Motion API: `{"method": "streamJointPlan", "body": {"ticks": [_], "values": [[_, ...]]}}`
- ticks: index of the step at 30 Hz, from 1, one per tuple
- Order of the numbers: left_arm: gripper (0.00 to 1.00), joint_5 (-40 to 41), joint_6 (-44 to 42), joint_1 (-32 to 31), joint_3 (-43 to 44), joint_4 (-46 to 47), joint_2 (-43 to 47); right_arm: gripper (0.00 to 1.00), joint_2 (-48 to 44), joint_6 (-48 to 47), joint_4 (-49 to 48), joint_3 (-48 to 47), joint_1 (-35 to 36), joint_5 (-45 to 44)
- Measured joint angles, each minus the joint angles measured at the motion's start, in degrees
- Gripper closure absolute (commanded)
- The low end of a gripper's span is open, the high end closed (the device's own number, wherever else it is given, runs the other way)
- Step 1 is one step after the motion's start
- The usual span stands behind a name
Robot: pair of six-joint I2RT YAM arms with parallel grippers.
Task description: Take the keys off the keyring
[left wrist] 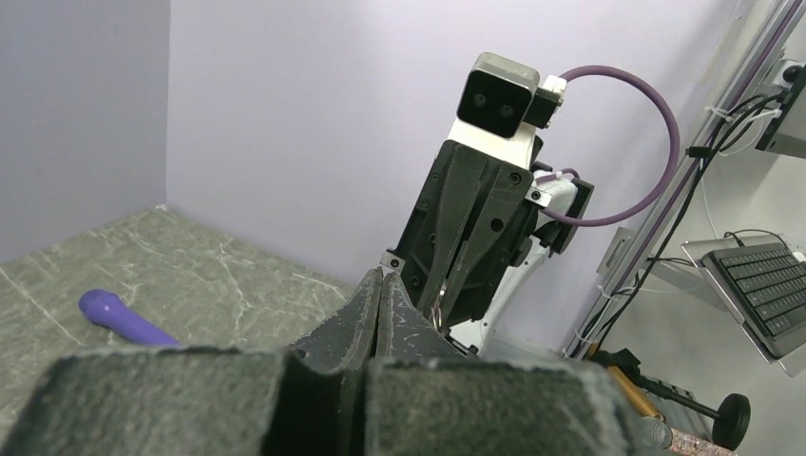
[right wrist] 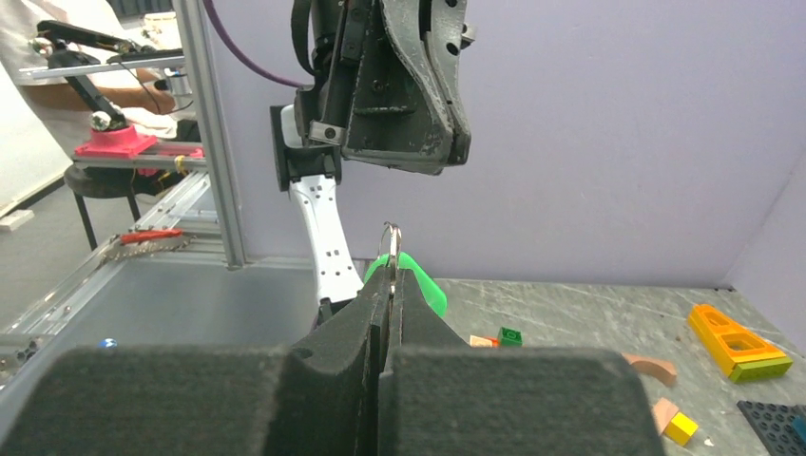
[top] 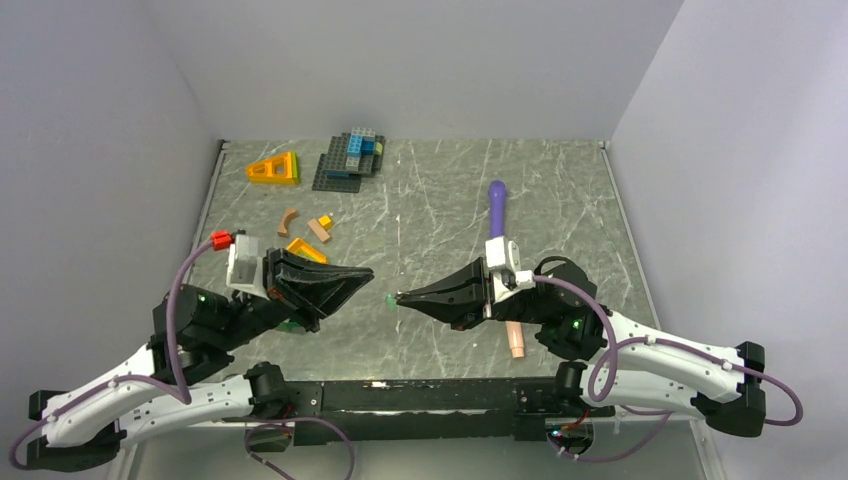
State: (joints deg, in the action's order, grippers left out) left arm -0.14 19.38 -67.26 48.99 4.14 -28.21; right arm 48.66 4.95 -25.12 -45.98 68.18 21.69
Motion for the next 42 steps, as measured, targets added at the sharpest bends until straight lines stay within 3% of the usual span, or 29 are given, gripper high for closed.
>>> {"method": "streamJointPlan", "body": {"ticks": [4,7,9,14,24,35,42], "values": [[0.60,-1.68,-1.22,0.02,3.37,-2.91,-3.34,1.00,-0.02,0.02,-0.07,0.00,0.00,0.11],[0.44,-3.50,-3.30,0.00,6.91,-6.71,-5.62,1.00,-0.26,-0.02,0.81,0.00,0.00,0.11],[0.40,-4.13,-4.48,0.02,9.20,-9.77,-6.34,1.00,-0.79,-0.24,2.10,0.00,0.00,0.04],[0.43,-5.97,-7.17,0.02,15.08,-18.58,-6.97,1.00,-2.03,-1.18,5.11,-0.02,0.00,-0.20],[0.41,-11.80,-11.10,0.02,21.53,-30.67,-12.15,1.00,-0.85,-2.49,9.73,-2.14,0.00,0.02],[0.60,-14.32,-12.74,0.02,22.40,-36.35,-15.15,1.00,0.09,-2.86,12.15,-4.07,0.00,1.38],[0.65,-14.58,-12.76,0.02,22.40,-36.35,-14.88,1.00,1.53,-3.06,12.26,-4.76,0.00,1.38]]}}
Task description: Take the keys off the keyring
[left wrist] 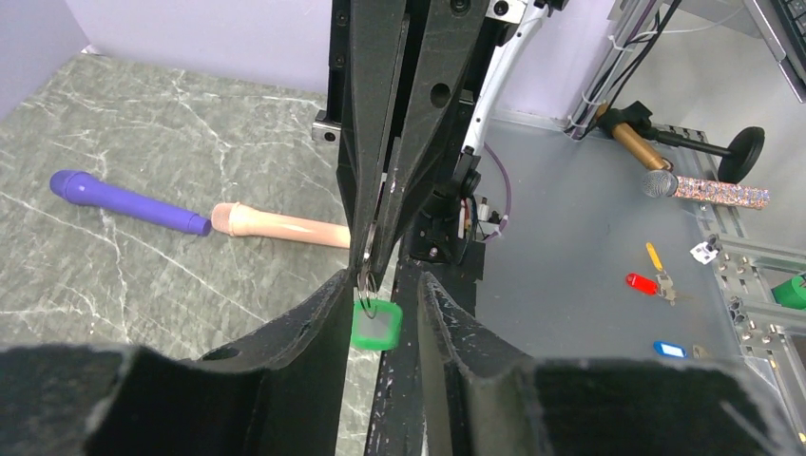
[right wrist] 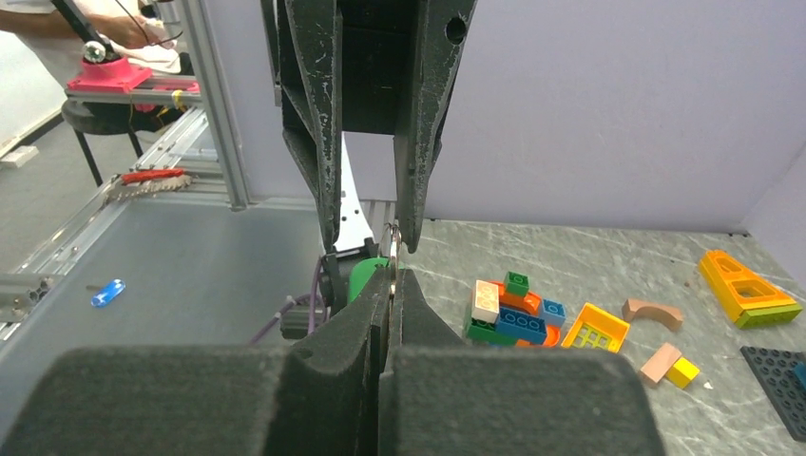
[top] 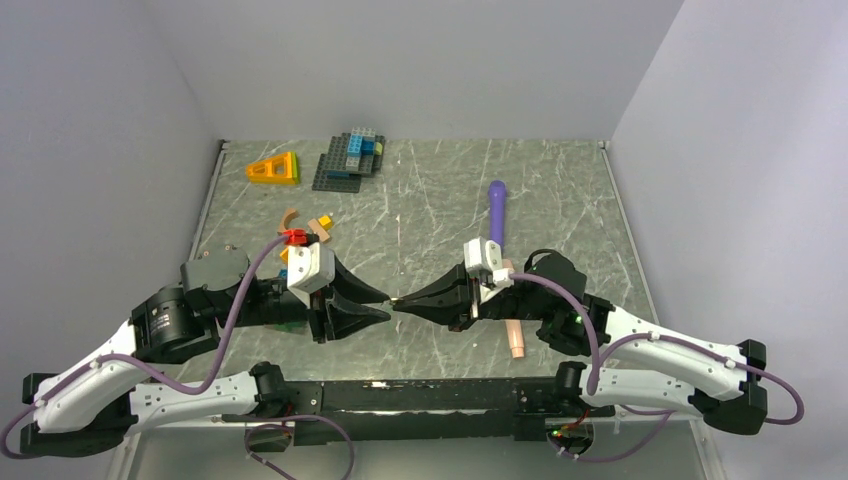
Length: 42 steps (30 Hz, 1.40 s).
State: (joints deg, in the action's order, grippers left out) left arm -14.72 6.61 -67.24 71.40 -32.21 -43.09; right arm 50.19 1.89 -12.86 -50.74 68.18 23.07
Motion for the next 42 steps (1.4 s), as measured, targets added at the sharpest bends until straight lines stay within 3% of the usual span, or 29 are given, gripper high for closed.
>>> {"method": "streamJointPlan", "body": {"ticks": [16,23,42], "values": [[0.79,0.61,0.00,0.00,-0.02,0.00,0.02,1.00,0.70,0.00,-0.04,-0.48,0.02,0.57],[1.00,0.59,0.00,0.07,-0.04,0.00,0.17,1.00,1.14,0.02,-0.15,-0.74,0.17,1.42],[1.00,2.78,1.60,0.09,-4.85,5.79,4.13,1.00,0.81,0.24,-1.77,-0.04,0.20,0.35]]}}
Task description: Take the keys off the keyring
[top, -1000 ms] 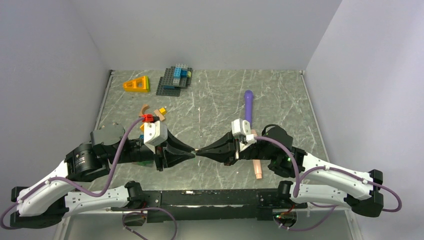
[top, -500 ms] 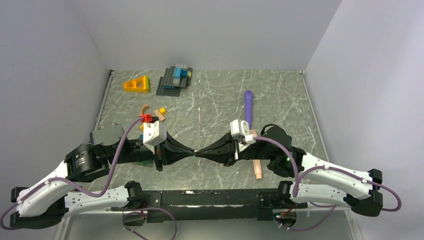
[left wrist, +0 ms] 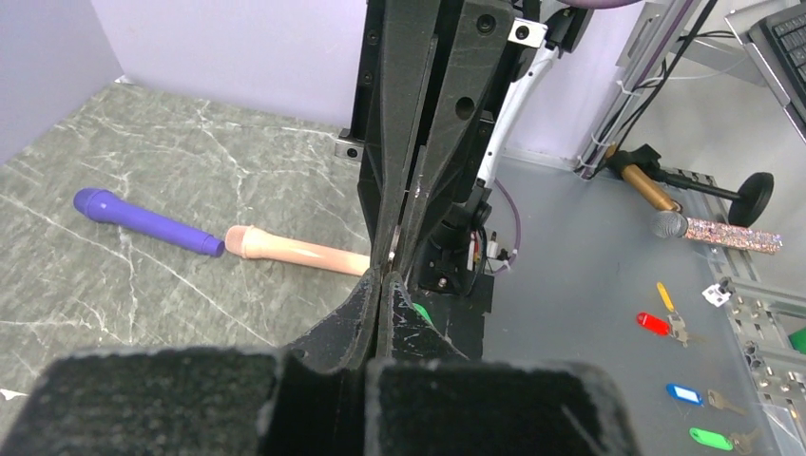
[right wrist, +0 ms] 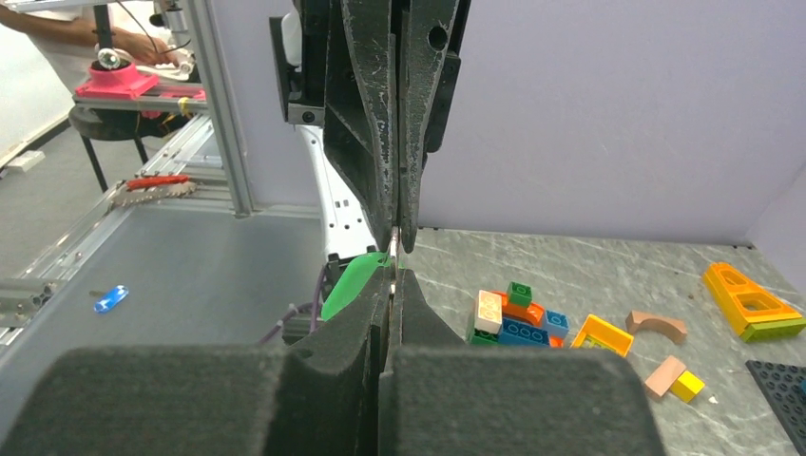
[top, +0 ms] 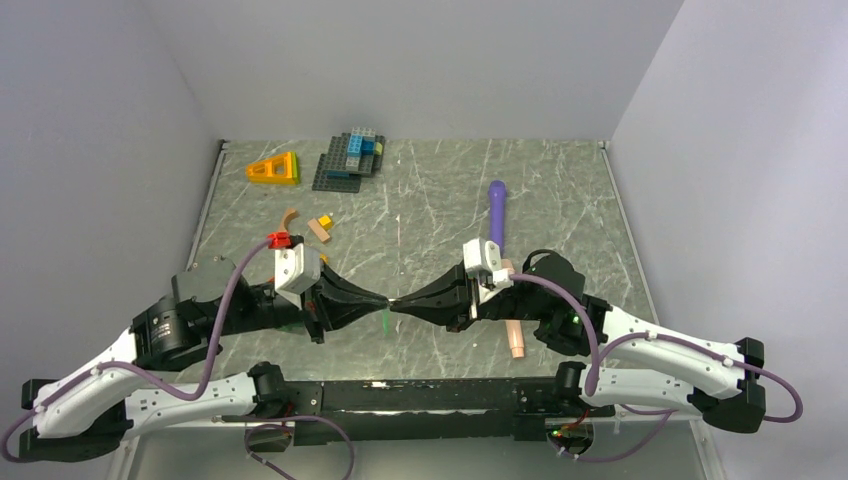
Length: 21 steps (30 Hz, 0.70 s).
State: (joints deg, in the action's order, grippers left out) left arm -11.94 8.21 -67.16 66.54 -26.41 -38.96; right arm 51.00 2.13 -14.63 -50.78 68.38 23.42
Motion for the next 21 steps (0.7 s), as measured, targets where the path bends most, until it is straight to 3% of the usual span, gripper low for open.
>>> {"method": "streamJointPlan", "body": {"ticks": [21], "values": [[1.00,6.86,8.04,-0.28,-13.38,15.52,9.27,1.00,-0.13,1.60,-6.60,3.41,0.13,-2.21]]}}
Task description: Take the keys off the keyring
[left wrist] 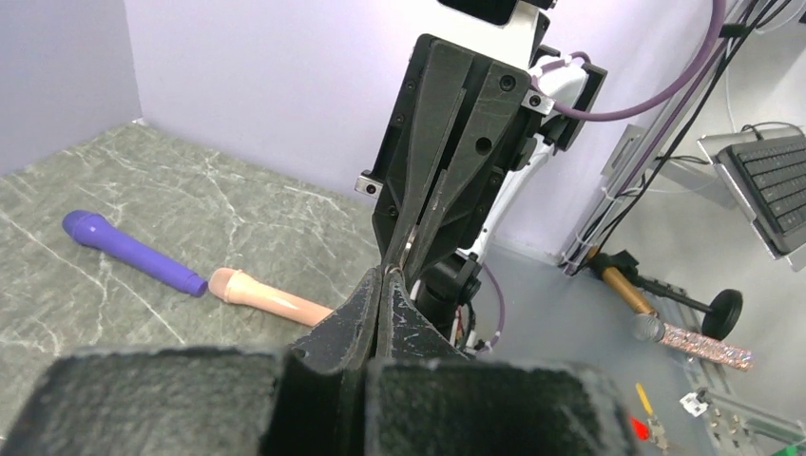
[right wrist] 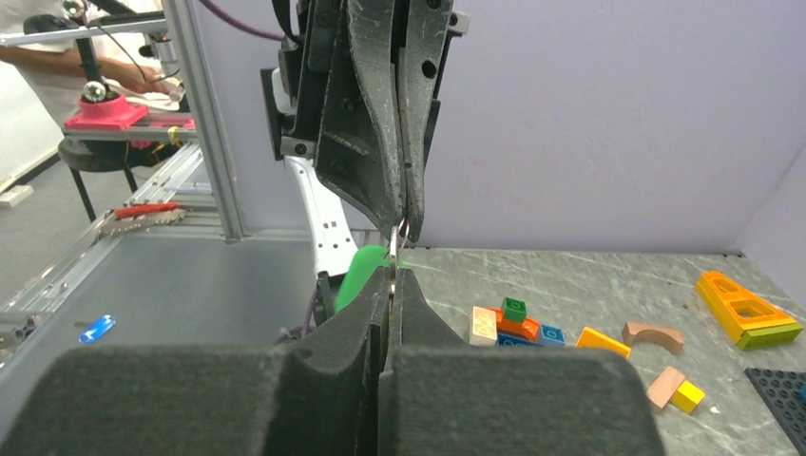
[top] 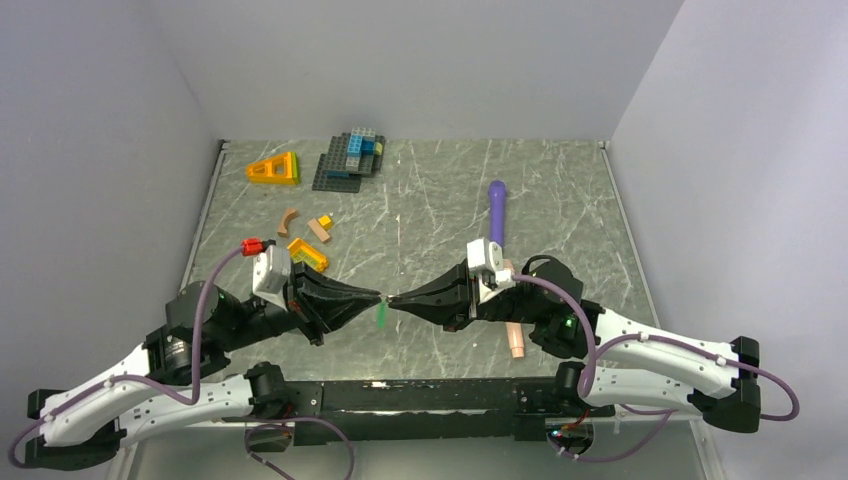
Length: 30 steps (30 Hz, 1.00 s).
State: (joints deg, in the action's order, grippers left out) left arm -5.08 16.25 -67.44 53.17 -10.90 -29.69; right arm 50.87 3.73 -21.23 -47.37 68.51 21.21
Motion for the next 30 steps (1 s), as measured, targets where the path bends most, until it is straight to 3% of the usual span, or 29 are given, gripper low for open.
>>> {"method": "streamJointPlan", "body": {"ticks": [11,16,20,22,26,30], "values": [[1.00,9.22,10.43,0.17,-17.49,24.11,11.26,1.00,-1.07,2.56,-7.52,3.13,-0.07,-0.59],[0.97,12.85,13.55,0.24,-21.42,32.11,11.21,1.00,-1.25,2.93,-9.22,3.21,-0.07,-0.57],[0.60,12.11,11.54,0.24,-13.99,25.70,7.89,1.00,-2.25,2.89,-7.45,3.21,-0.07,-0.22],[0.48,10.88,9.49,0.24,-8.09,20.96,6.10,1.00,-3.04,2.73,-5.60,3.13,-0.07,0.09],[0.36,8.85,4.70,0.24,3.67,8.55,3.89,1.00,-4.00,2.08,0.44,1.64,-0.07,0.98],[0.32,4.96,-0.92,0.24,12.81,-3.23,1.20,1.00,-3.85,1.27,7.06,-1.16,-0.07,2.91]]}}
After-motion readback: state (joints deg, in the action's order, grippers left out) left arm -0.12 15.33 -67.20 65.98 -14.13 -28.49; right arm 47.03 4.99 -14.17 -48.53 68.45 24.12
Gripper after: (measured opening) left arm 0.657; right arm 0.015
